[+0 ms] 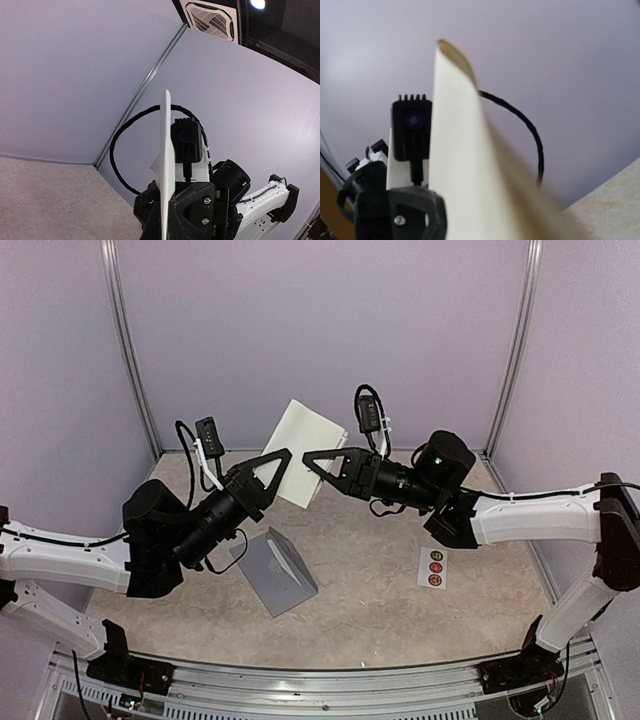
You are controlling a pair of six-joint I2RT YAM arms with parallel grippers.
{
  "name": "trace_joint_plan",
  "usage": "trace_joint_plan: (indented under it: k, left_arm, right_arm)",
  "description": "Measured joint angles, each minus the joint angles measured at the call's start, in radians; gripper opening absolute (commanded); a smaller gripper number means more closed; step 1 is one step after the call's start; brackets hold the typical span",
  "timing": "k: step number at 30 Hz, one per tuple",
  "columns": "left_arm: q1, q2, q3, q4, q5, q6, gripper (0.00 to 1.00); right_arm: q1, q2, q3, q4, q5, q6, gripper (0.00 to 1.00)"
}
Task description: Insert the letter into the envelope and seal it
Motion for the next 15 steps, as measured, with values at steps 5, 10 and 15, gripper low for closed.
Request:
trace_joint_plan:
  k: [5, 10, 15]
  left_arm:
    - [0.001, 0.004, 0.000, -0.047, -0.011, -0.020, 0.56]
    - [0.034, -0.009, -0.004, -0.256, -0.016, -0.097, 0.72]
    - [0.154, -0.063, -0.070, -0.485, 0.008, -0.223, 0.77]
  right_arm:
    - [0.000, 0.012, 0.014, -0.035, 0.007, -0.011, 0.00]
    - [-0.013, -0.003, 0.040, -0.262, 0.094, -0.120, 0.00]
    - [-0.029, 0.000, 0.135, -0.588, 0.185, -0.264, 0.00]
